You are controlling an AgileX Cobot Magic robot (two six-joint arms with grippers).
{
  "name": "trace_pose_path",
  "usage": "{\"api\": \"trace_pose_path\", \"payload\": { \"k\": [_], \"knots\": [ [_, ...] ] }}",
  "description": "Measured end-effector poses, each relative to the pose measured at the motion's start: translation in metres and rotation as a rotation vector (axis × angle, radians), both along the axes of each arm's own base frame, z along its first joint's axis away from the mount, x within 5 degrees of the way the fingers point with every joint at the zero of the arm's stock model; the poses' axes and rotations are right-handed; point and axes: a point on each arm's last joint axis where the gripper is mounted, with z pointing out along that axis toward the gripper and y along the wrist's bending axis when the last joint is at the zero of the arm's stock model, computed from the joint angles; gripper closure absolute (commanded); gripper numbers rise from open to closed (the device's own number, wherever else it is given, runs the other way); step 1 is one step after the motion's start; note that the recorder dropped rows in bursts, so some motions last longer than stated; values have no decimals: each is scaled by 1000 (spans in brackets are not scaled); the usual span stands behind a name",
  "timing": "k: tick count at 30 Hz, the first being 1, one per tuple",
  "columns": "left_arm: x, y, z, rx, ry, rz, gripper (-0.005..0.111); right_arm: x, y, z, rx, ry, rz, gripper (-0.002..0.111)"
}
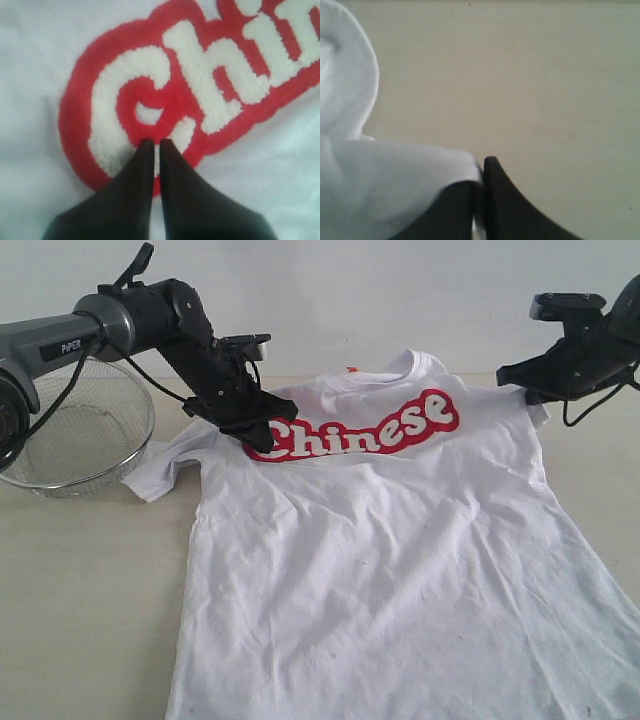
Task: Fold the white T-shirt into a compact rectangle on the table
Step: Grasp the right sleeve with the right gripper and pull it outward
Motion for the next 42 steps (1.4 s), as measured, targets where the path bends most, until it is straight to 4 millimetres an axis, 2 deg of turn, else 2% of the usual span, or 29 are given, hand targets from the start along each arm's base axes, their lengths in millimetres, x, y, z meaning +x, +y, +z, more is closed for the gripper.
{"api": "trace_pose_path", "payload": {
  "k": [5, 15, 19, 26, 28, 29, 30, 32, 34, 37, 38, 42],
  "knots": [
    [0, 0, 0, 0, 0, 0, 102, 1, -3, 28, -73, -92, 8, 108],
    [-1, 0, 0, 2, 9, -8, 102, 0, -6, 64, -257, -210, 120, 108],
    [-1, 0, 0, 3, 10, -12, 102, -7, -2, 57, -267, -103, 221, 108],
    [-1, 0, 0, -3, 11, -12, 102, -24, 7, 42, -155, 128, 307, 106],
    [-1, -1, 0, -10, 12, -12, 102, -29, 10, 39, -116, 184, 311, 90],
    [-1, -1, 0, -11, 13, -11, 102, -30, 10, 37, -103, 207, 315, 73],
    [-1, -1, 0, -14, 13, -11, 102, -32, 11, 31, -81, 244, 316, 63],
    [-2, -1, 0, -17, 16, -10, 102, -34, 12, 23, -50, 291, 313, 48],
    [-2, -1, 0, -22, 22, -14, 102, -36, 14, 13, -7, 343, 292, 55],
    [-3, -1, 0, -25, 29, -15, 102, -36, 17, 12, 43, 339, 278, 68],
    [-3, -1, 0, -24, 30, -18, 102, -34, 18, 13, 63, 322, 269, 78],
    [-4, -1, 0, -20, 34, -31, 102, -27, 24, 30, 154, 186, 233, 103]
  ]
}}
